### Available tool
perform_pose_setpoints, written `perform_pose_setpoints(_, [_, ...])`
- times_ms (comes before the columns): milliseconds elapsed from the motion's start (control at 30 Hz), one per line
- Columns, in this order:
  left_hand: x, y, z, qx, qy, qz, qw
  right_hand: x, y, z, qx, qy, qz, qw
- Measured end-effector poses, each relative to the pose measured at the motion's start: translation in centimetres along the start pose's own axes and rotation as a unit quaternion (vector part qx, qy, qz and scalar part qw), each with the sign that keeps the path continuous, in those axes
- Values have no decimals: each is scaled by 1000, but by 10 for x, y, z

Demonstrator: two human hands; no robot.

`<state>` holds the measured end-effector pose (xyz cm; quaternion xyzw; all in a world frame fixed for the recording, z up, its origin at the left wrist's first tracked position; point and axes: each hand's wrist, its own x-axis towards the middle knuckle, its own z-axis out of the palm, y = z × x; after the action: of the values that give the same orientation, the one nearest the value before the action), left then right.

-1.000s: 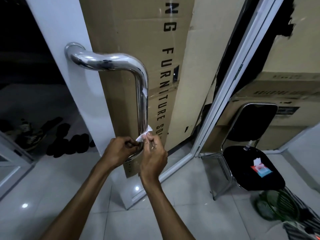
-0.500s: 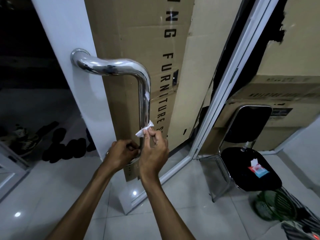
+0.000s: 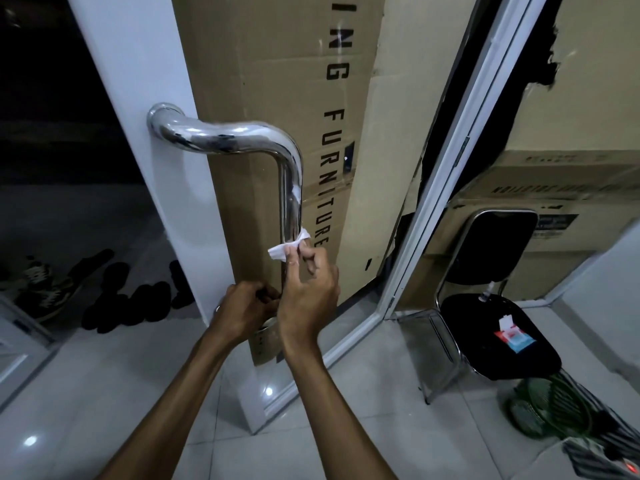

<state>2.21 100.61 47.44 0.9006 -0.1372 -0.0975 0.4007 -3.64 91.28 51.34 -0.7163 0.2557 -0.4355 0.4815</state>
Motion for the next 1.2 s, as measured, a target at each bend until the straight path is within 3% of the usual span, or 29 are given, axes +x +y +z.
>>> perform_pose_setpoints(600, [-2,5,-3,5,8,17,1000,-1,0,2,-2,8,-21,1000])
perform_pose_setpoints(1200, [-6,7,-5,2,-11,29,1000,25,-44,-2,58,18,-51,997])
